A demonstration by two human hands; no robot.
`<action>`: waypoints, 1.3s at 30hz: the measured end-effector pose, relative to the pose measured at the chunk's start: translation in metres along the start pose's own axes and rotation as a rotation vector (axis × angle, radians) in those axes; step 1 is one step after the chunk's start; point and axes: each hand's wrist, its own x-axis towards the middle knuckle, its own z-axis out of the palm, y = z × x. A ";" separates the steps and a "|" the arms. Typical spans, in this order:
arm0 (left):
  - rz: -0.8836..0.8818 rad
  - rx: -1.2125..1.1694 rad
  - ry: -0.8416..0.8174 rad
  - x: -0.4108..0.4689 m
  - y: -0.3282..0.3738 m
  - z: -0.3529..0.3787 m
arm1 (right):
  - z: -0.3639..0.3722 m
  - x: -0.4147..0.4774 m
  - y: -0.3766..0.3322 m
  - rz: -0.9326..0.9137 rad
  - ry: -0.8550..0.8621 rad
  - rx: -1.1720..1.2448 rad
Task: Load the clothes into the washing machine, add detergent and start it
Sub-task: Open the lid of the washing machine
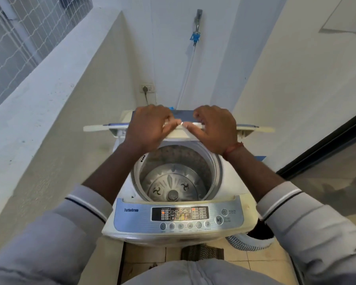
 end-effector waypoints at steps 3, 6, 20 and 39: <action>0.053 -0.121 0.050 0.027 -0.011 -0.011 | -0.006 0.027 0.008 -0.045 0.095 0.045; 0.096 -0.154 0.059 0.052 -0.023 -0.018 | -0.004 0.053 0.015 -0.073 0.183 0.048; -0.165 -0.042 0.307 0.123 -0.023 0.005 | 0.026 0.116 0.034 0.107 0.233 -0.069; -0.199 0.169 -0.137 0.162 -0.044 0.020 | 0.033 0.170 0.046 0.195 -0.218 -0.161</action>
